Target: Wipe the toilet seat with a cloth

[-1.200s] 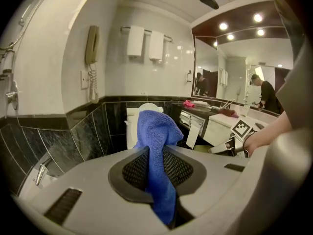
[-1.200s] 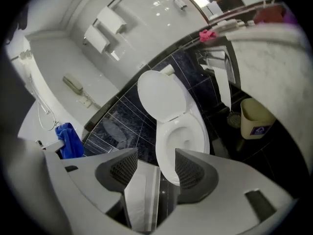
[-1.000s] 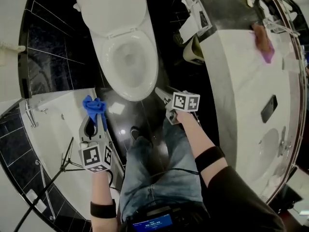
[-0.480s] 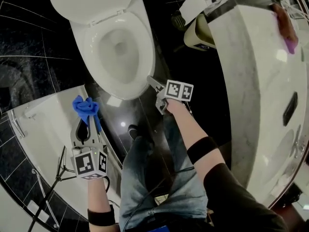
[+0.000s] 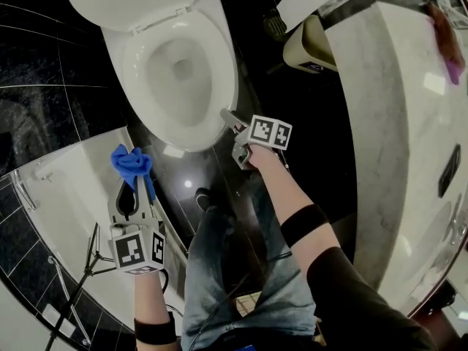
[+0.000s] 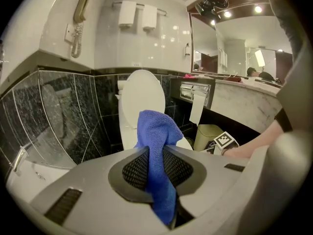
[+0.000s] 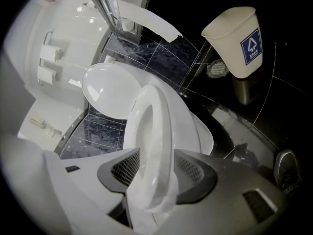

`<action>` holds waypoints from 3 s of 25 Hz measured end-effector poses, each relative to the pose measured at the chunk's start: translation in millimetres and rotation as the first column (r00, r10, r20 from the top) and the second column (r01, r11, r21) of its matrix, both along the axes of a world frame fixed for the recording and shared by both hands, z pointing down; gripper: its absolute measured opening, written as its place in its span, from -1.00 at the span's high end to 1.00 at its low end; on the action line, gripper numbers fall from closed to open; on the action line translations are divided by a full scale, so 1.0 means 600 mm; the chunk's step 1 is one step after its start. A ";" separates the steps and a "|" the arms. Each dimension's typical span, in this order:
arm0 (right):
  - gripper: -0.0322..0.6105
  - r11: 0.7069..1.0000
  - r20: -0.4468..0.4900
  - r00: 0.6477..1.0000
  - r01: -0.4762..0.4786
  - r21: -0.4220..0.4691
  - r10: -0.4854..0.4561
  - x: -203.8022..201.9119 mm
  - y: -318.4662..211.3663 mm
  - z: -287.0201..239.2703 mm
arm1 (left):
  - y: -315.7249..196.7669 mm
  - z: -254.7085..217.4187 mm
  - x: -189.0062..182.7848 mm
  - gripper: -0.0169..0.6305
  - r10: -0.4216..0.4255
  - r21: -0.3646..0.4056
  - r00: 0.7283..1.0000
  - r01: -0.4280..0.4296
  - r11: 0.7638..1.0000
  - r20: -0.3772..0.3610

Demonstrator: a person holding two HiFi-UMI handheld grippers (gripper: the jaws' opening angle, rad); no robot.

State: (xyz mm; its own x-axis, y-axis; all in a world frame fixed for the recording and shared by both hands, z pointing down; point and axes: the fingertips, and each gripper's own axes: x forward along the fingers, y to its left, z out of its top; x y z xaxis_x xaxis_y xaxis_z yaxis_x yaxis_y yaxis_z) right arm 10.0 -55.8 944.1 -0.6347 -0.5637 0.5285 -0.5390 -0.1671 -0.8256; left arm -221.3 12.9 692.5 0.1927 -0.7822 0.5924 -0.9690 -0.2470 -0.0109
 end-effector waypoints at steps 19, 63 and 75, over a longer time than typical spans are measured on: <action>0.48 0.993 -0.031 0.998 -0.049 -0.105 0.046 0.007 0.002 0.013 | 0.014 0.057 -0.014 0.73 -0.011 -0.050 0.999 0.010 0.999 -0.032; 0.47 0.989 0.134 0.985 0.123 -0.082 -0.112 -0.007 -0.074 -0.301 | -0.073 0.120 0.120 0.73 -0.047 -0.304 0.991 0.007 0.953 -0.123; 0.90 0.952 -0.113 0.964 0.256 0.169 -0.239 0.078 -0.100 -0.451 | -0.227 -0.045 0.107 0.73 -0.106 -0.147 0.985 0.086 0.985 -0.134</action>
State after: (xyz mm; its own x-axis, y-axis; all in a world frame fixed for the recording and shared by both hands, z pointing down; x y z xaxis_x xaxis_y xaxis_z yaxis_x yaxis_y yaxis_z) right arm 56.6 -115.8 673.7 -0.7207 -0.4863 0.4940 -0.6183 0.1285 -0.7754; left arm -157.3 -123.2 665.4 0.2099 -0.7124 0.6696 -0.9776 -0.1424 0.1550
